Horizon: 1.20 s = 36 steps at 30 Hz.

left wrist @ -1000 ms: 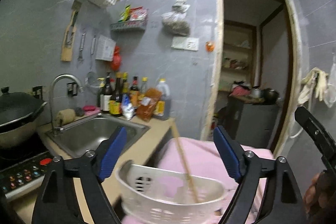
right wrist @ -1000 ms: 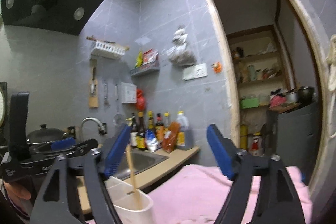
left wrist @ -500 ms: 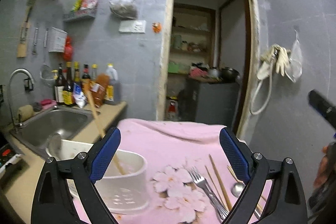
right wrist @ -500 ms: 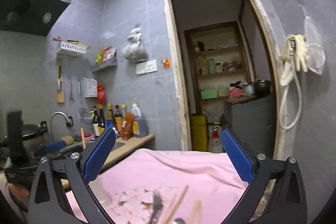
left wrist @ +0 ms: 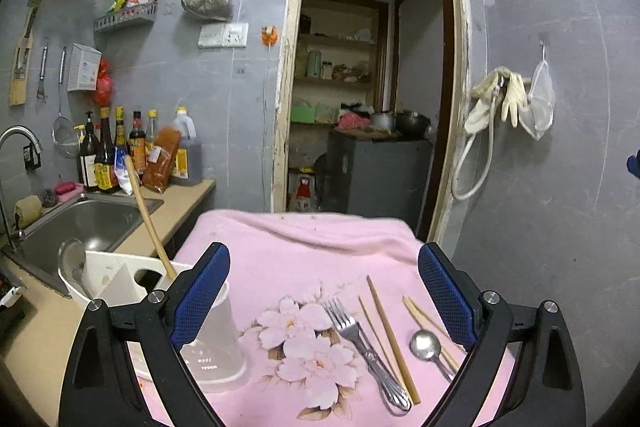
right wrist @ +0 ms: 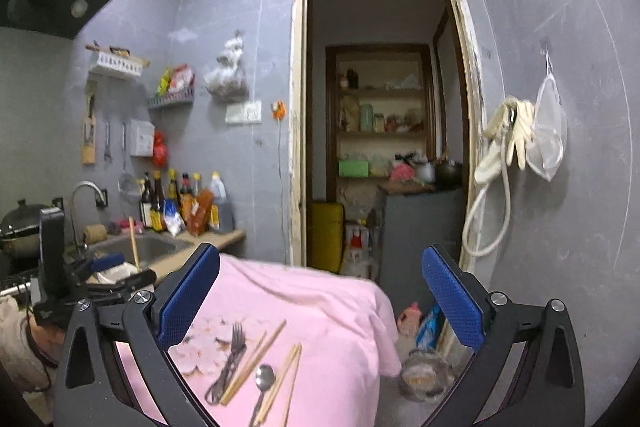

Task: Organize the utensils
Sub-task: 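Move both tools back to the remaining utensils on the cloth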

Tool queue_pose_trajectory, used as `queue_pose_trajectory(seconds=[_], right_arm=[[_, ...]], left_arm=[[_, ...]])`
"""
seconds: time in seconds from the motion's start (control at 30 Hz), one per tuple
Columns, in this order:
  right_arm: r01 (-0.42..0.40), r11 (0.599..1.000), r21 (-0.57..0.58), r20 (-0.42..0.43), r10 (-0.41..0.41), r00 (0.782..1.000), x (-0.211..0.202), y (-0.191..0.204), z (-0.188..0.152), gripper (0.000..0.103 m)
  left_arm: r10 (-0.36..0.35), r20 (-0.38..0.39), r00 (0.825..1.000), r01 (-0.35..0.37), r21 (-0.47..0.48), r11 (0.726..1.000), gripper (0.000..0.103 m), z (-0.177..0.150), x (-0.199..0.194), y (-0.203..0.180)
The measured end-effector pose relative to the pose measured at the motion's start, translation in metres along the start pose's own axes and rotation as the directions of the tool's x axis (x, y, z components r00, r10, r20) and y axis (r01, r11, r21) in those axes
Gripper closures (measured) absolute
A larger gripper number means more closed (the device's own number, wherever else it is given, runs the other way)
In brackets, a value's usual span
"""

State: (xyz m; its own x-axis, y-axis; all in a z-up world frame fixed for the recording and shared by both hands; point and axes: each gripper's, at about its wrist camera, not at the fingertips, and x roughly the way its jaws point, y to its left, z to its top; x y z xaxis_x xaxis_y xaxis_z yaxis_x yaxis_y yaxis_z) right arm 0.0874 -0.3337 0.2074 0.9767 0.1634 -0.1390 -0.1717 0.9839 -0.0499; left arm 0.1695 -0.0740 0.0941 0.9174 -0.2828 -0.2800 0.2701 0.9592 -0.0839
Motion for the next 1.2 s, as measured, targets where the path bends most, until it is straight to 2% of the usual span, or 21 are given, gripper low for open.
queue_pose_trajectory(seconds=[0.13, 0.27, 0.37, 0.43, 0.47, 0.5, 0.53, 0.6, 0.63, 0.73, 0.8, 0.87, 0.97, 1.1, 1.17, 1.2], right_arm=[[-0.016, 0.999, 0.038, -0.114, 0.020, 0.993, 0.033, -0.004, -0.035, 0.000], [-0.038, 0.996, 0.084, -0.231, 0.056, 0.971, 0.077, -0.007, -0.074, 0.002], [-0.051, 0.995, 0.085, -0.301, 0.074, 0.951, 0.108, -0.006, -0.098, 0.009], [-0.055, 0.995, 0.078, -0.350, 0.079, 0.933, 0.126, -0.005, -0.110, 0.021], [-0.056, 0.995, 0.078, -0.382, 0.082, 0.921, 0.137, -0.006, -0.116, 0.024], [-0.057, 0.995, 0.076, -0.408, 0.083, 0.909, 0.144, -0.006, -0.121, 0.033], [-0.062, 0.996, 0.068, -0.448, 0.086, 0.890, 0.155, -0.005, -0.128, 0.041], [-0.073, 0.996, 0.044, -0.504, 0.086, 0.859, 0.170, -0.002, -0.136, 0.050], [-0.082, 0.996, 0.034, -0.529, 0.087, 0.844, 0.177, -0.001, -0.141, 0.057], [-0.114, 0.993, 0.028, -0.603, 0.108, 0.790, 0.196, 0.002, -0.154, 0.067], [-0.131, 0.991, 0.025, -0.637, 0.116, 0.762, 0.207, 0.005, -0.160, 0.071], [-0.138, 0.990, 0.020, -0.658, 0.117, 0.744, 0.213, 0.007, -0.163, 0.073], [-0.144, 0.989, 0.025, -0.686, 0.122, 0.718, 0.220, 0.006, -0.166, 0.073], [-0.151, 0.988, 0.025, -0.699, 0.126, 0.704, 0.225, 0.007, -0.167, 0.073], [-0.153, 0.988, 0.015, -0.705, 0.119, 0.699, 0.229, 0.008, -0.166, 0.073], [-0.154, 0.988, 0.013, -0.708, 0.118, 0.696, 0.231, 0.008, -0.166, 0.074]], left_arm=[[0.005, -0.089, 0.996, -0.003, 0.021, 1.000, 0.011, -0.016, 0.026, -0.004], [0.004, -0.182, 0.983, 0.002, 0.031, 1.000, 0.011, -0.035, 0.053, -0.005], [-0.005, -0.257, 0.966, 0.015, 0.036, 0.999, 0.011, -0.049, 0.076, -0.006], [-0.010, -0.306, 0.952, 0.024, 0.044, 0.999, 0.011, -0.055, 0.091, -0.006], [-0.012, -0.334, 0.943, 0.028, 0.044, 0.999, 0.011, -0.059, 0.101, -0.006], [-0.015, -0.349, 0.937, 0.031, 0.040, 0.999, 0.011, -0.060, 0.107, -0.006], [-0.018, -0.360, 0.933, 0.033, 0.037, 0.999, 0.011, -0.061, 0.111, -0.005], [-0.026, -0.396, 0.918, 0.041, 0.029, 0.999, 0.014, -0.064, 0.126, -0.003], [-0.032, -0.411, 0.911, 0.047, 0.026, 0.999, 0.018, -0.066, 0.132, -0.002], [-0.044, -0.461, 0.886, 0.054, 0.009, 0.999, 0.030, -0.069, 0.152, -0.003], [-0.050, -0.481, 0.875, 0.058, 0.002, 0.998, 0.035, -0.071, 0.162, -0.002], [-0.053, -0.511, 0.858, 0.058, -0.007, 0.998, 0.041, -0.073, 0.176, 0.001], [-0.072, -0.540, 0.839, 0.051, -0.053, 0.997, 0.042, -0.074, 0.191, 0.009], [-0.096, -0.575, 0.813, 0.052, -0.092, 0.994, 0.042, -0.072, 0.206, 0.013], [-0.107, -0.597, 0.795, 0.046, -0.116, 0.992, 0.053, -0.073, 0.213, 0.012], [-0.113, -0.614, 0.781, 0.041, -0.131, 0.991, 0.056, -0.074, 0.217, 0.013]])
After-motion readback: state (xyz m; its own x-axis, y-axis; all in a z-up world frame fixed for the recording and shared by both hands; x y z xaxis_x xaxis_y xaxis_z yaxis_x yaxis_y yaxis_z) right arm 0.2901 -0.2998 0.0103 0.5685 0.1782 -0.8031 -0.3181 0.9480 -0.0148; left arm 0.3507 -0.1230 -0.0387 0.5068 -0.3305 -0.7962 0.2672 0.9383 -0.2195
